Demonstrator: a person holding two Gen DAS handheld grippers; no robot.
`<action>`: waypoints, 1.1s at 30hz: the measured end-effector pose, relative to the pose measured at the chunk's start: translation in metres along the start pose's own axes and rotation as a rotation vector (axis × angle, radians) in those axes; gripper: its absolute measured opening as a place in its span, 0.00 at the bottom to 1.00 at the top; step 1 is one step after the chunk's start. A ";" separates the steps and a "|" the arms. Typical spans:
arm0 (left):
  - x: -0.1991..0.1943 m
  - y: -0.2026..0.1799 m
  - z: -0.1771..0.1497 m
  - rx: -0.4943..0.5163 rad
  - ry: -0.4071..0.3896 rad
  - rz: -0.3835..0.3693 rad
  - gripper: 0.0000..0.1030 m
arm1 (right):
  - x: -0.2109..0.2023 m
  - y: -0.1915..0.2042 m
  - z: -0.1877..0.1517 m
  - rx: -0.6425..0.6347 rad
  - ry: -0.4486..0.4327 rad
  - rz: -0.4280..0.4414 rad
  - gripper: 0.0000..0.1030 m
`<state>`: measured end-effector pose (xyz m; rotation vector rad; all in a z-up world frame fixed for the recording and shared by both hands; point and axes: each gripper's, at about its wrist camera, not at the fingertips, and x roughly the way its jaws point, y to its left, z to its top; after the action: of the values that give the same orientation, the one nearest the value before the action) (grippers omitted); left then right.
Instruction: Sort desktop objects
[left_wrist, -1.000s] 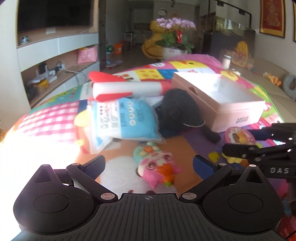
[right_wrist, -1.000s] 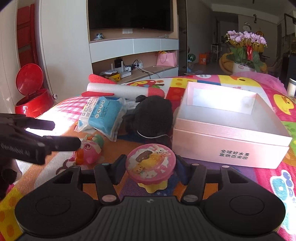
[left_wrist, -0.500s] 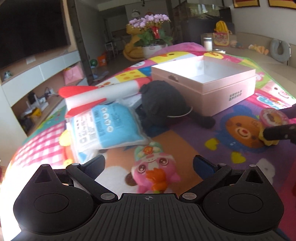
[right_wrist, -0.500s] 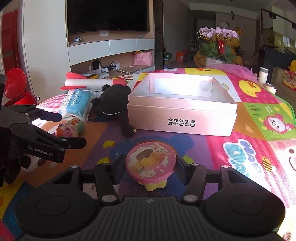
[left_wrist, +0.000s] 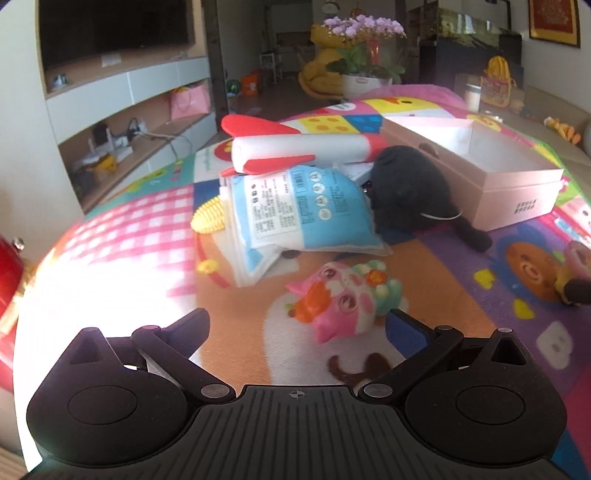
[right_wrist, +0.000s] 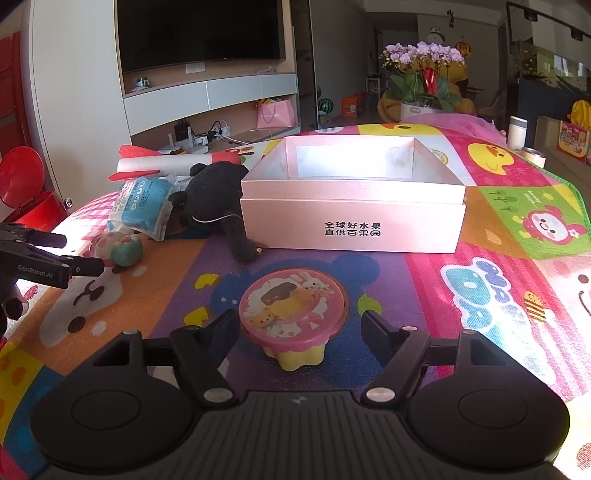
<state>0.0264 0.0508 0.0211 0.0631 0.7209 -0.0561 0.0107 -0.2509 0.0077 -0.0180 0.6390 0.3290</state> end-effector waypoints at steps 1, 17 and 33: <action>0.000 -0.006 0.001 -0.020 0.000 -0.013 1.00 | 0.000 0.000 0.000 0.002 0.000 0.001 0.73; 0.034 -0.046 0.013 -0.076 -0.010 0.112 0.72 | 0.000 0.007 0.000 -0.035 -0.013 -0.021 0.73; -0.051 -0.100 0.022 0.145 -0.209 -0.179 0.71 | -0.061 -0.004 0.029 -0.127 -0.078 0.005 0.54</action>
<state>-0.0045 -0.0487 0.0675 0.1295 0.5108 -0.2824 -0.0172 -0.2693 0.0661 -0.1248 0.5405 0.3729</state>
